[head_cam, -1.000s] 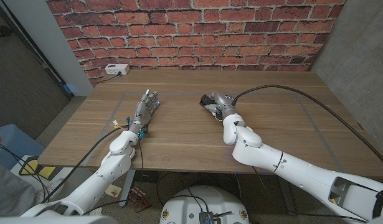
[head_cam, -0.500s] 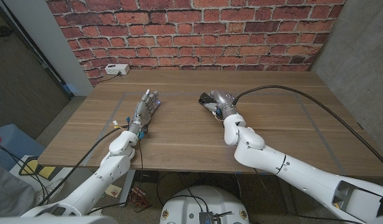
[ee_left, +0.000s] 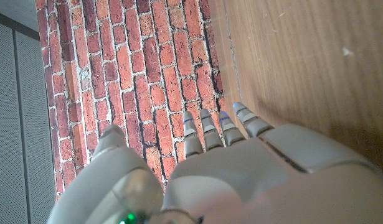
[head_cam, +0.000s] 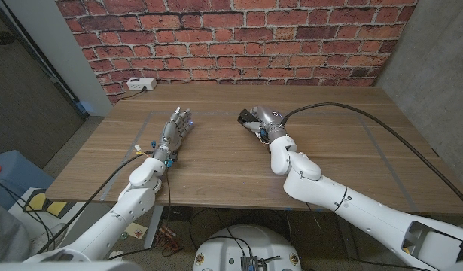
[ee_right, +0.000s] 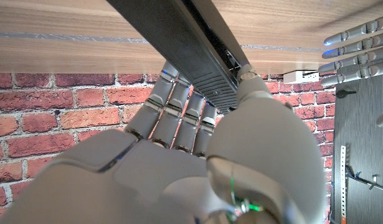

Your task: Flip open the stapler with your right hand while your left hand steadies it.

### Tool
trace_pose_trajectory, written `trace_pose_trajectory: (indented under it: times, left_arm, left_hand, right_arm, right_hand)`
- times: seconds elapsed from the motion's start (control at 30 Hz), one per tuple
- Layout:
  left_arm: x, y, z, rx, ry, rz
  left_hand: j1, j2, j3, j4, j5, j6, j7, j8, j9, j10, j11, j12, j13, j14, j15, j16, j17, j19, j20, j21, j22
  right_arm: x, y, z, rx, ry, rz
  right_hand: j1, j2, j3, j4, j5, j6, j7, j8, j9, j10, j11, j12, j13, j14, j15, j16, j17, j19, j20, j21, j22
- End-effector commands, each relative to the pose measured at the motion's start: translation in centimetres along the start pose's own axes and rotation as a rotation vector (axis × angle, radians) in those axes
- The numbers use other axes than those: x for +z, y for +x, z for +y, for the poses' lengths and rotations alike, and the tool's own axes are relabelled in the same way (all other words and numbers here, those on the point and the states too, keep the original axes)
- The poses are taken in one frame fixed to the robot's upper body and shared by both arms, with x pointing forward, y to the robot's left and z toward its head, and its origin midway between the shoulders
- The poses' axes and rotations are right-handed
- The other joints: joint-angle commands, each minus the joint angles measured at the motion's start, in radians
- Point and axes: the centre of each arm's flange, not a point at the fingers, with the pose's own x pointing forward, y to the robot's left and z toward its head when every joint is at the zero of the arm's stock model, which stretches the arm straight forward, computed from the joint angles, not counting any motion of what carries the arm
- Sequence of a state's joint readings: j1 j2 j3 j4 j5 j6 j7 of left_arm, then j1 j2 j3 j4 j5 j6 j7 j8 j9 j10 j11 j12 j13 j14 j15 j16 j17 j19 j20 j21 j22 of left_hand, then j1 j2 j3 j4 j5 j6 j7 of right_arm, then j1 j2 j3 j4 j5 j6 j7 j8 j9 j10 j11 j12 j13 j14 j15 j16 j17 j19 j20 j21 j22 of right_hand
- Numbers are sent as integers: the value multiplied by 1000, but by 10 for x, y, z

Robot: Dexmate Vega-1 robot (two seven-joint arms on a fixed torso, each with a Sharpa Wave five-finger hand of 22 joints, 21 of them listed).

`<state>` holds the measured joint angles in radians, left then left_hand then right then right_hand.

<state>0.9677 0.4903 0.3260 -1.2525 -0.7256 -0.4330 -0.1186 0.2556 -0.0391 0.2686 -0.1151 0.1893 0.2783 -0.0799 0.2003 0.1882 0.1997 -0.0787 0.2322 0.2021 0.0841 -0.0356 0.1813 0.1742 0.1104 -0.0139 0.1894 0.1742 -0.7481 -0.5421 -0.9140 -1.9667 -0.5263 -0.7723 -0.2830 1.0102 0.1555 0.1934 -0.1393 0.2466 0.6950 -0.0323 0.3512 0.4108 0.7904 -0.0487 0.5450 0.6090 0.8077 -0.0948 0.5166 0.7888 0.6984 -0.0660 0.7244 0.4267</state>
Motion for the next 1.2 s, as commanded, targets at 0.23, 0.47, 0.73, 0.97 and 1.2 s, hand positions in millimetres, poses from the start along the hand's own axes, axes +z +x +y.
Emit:
trace_pose_trajectory:
  times: [0.23, 0.47, 0.73, 0.97, 1.2]
  left_arm:
    - [4, -6, -8, -25, 9, -6]
    - [5, -7, -18, -20, 0, -7]
    - [9, -9, -26, -3, -1, -1]
    - [14, -11, -32, 33, 8, 9]
    - [17, -8, -40, 31, 6, -5]
  left_hand:
    - [-4, 6, -1, -2, 4, 9, 5, -3, 3, 6, 6, -5, 4, 13, -54, 4, 3, -1, -11, 6, 3]
    - [-4, 6, -2, -2, 4, 10, 5, -3, 3, 8, 4, -4, 4, 13, -55, 4, 3, -2, -12, 6, 3]
    - [-3, 6, -2, -3, 4, 11, 6, -3, 3, 10, 4, -4, 4, 14, -54, 5, 3, -2, -12, 5, 3]
    - [1, 18, 3, -3, 6, 40, -16, 8, 3, 33, -1, 5, 5, 25, -57, 8, 3, 3, -13, 7, 3]
    - [6, 24, 5, -5, 7, 60, -12, 11, 2, 54, -8, 11, 5, 44, -64, 12, 3, 17, -16, 11, 3]
  right_arm:
    - [4, -3, -4, -15, 75, -34]
    - [1, -7, -13, -19, 96, -41]
    - [0, -9, -25, -22, 114, -79]
    - [-9, -11, -31, -32, 160, -110]
    - [-18, -12, -34, -53, 194, -137]
  right_hand:
    - [-8, -2, 21, 9, -6, 6, -4, -2, 9, 52, -52, 15, 8, 15, -128, -8, 10, -10, -31, 17, 2]
    - [-7, -3, 24, 8, -8, 7, -2, -6, 10, 54, -49, 17, 5, 16, -128, -12, 15, -13, -32, 24, 2]
    - [-9, -4, 26, 8, -10, 9, -1, -11, 10, 54, -50, 21, 5, 17, -127, -17, 20, -14, -32, 33, 1]
    - [-11, -4, 28, 9, -12, 10, -1, -15, 10, 54, -48, 22, 3, 17, -127, -22, 23, -16, -33, 40, -1]
    - [-10, -3, 32, 8, -13, 12, -1, -19, 10, 53, -50, 23, -1, 18, -127, -26, 28, -22, -34, 45, -2]
